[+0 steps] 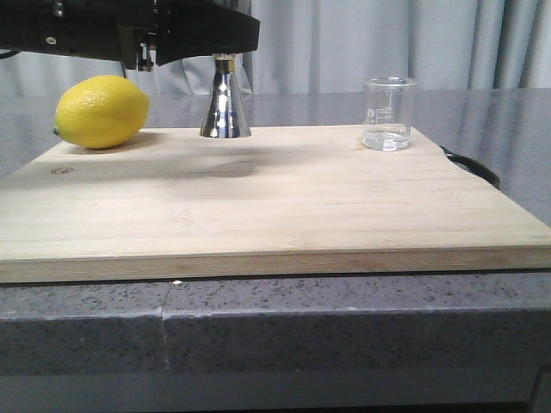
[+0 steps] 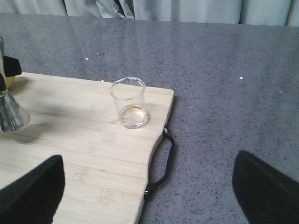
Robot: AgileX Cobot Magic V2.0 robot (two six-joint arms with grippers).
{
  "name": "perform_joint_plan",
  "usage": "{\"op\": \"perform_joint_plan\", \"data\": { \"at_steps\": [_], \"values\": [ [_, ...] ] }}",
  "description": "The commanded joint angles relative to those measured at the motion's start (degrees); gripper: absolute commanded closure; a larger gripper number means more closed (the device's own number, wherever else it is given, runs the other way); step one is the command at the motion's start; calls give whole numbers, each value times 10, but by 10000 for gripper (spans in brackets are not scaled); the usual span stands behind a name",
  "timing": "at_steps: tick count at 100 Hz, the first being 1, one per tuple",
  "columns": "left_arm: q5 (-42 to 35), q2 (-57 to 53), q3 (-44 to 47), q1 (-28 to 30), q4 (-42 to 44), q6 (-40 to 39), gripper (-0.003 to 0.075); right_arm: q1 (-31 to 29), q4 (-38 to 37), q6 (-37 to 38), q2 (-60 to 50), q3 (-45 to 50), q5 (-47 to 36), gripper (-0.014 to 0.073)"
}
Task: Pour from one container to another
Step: 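Lower the held jigger onto the board with the left gripper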
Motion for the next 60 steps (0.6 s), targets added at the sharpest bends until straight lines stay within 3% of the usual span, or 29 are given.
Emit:
{"op": "perform_joint_plan", "data": {
  "at_steps": [1, 48, 60],
  "values": [
    [47, -24, -16, -4, -58, -6, 511, 1, -8, 0, -4, -15, -37, -64],
    [49, -24, -16, -4, -54, -6, 511, 1, -16, 0, -4, -15, -37, -64],
    [57, -24, -16, -4, -35, 32, 511, 1, -20, 0, -4, -15, -37, -64]
  ]
}}
